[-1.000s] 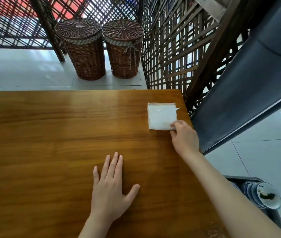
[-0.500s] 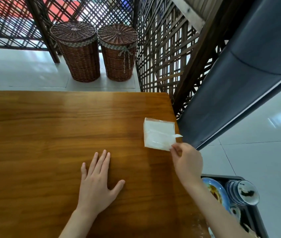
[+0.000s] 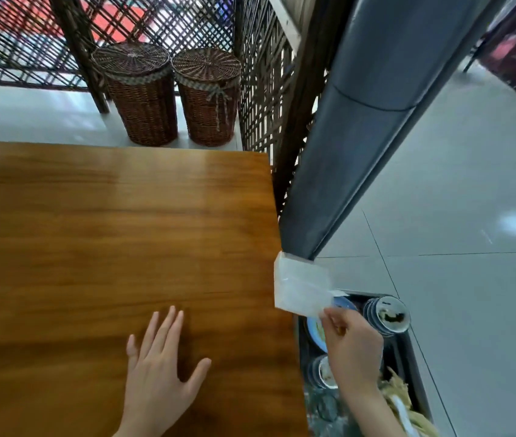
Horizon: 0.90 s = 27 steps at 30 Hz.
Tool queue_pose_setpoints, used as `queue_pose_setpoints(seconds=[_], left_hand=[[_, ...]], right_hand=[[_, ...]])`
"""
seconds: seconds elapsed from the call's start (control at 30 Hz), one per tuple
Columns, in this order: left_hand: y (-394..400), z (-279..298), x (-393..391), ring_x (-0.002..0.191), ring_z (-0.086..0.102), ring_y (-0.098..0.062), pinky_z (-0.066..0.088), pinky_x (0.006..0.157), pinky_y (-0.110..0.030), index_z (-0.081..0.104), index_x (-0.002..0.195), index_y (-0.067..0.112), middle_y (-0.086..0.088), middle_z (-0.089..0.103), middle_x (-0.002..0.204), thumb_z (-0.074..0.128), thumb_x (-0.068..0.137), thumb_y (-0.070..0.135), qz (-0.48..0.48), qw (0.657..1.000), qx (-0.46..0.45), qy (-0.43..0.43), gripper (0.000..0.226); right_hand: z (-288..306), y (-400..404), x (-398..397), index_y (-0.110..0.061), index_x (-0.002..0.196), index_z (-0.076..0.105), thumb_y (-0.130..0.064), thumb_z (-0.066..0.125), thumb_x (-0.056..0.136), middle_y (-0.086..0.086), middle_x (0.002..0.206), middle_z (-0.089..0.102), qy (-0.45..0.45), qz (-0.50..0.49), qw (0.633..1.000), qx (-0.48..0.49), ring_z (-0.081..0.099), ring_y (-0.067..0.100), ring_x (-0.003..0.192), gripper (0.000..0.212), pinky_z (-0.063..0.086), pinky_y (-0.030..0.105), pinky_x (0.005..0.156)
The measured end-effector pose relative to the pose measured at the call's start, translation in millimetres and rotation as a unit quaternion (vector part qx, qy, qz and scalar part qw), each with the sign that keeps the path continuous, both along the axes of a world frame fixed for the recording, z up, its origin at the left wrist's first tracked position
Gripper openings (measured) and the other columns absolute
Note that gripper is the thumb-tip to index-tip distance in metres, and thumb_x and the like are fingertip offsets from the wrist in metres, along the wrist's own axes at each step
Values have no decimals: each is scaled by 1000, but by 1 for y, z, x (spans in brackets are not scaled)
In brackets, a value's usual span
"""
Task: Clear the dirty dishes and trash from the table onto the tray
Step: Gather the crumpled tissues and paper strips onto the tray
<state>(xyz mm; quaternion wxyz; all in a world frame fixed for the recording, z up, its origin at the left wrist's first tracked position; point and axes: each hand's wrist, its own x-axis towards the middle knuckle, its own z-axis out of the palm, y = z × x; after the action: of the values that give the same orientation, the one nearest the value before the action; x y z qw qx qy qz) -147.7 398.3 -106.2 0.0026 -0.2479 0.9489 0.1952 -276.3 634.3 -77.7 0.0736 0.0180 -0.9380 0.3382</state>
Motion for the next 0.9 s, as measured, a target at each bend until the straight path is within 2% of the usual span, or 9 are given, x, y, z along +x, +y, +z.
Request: queue_pose_setpoints(seconds=[0.13,0.23,0.3,0.43,0.57,0.63,0.73,0.8,0.9], left_hand=[[53,8,15,139,-2,-7,2,115,-48,20,147,27,11,18,154,29,72,78,10,1000,-4,9,91],[99,14,24,141,9,-12,6,113,-49,32,144,21,5,29,151,35,72,73,10,999,-10,46,89],[126,16,26,141,11,-13,5,113,-50,34,143,21,4,30,150,40,73,71,16,997,-14,68,87],[180,12,28,142,12,-15,3,112,-49,35,143,20,4,29,151,41,73,69,20,996,-9,91,86],[234,5,37,142,9,-14,2,113,-48,33,144,19,5,26,152,44,74,66,-9,997,0,79,85],[254,3,41,143,7,-14,0,112,-46,31,145,19,6,24,152,45,74,65,-28,997,2,65,86],[276,1,45,141,15,-17,6,111,-47,38,142,15,2,32,150,51,72,60,-53,996,13,65,84],[287,-1,47,140,18,-18,10,110,-48,42,140,14,1,36,148,54,72,58,-56,995,17,79,82],[301,-6,51,140,15,-16,7,111,-46,41,141,16,2,34,149,54,72,59,-53,996,14,67,82]], right_hand=[[-5,56,21,-9,85,73,-12,73,79,2,81,72,-18,5,1000,-5,64,16,72,6,44,24,65],[-6,99,37,-8,86,74,-12,73,79,1,82,72,-21,32,999,3,61,11,69,8,39,13,62],[-7,124,44,-7,87,74,-11,74,79,1,82,71,-22,48,999,4,59,9,68,9,35,8,61],[-13,171,55,-10,87,74,-13,73,80,-1,84,72,-34,65,997,24,64,14,71,8,41,16,62],[-21,213,74,-11,83,74,-12,74,79,0,82,73,-35,61,997,39,67,18,73,5,48,22,60],[-25,231,83,-11,80,74,-11,75,78,-1,78,72,-33,52,996,57,65,18,66,3,44,22,54],[-31,250,94,-11,76,74,-9,76,76,0,75,72,-42,25,997,67,63,18,59,3,36,17,49],[-36,262,96,-10,76,74,-8,77,75,1,74,72,-36,19,996,75,63,18,57,4,31,10,50],[-44,277,96,-10,80,75,-11,75,78,1,78,72,-67,12,994,81,62,16,62,3,27,7,52]])
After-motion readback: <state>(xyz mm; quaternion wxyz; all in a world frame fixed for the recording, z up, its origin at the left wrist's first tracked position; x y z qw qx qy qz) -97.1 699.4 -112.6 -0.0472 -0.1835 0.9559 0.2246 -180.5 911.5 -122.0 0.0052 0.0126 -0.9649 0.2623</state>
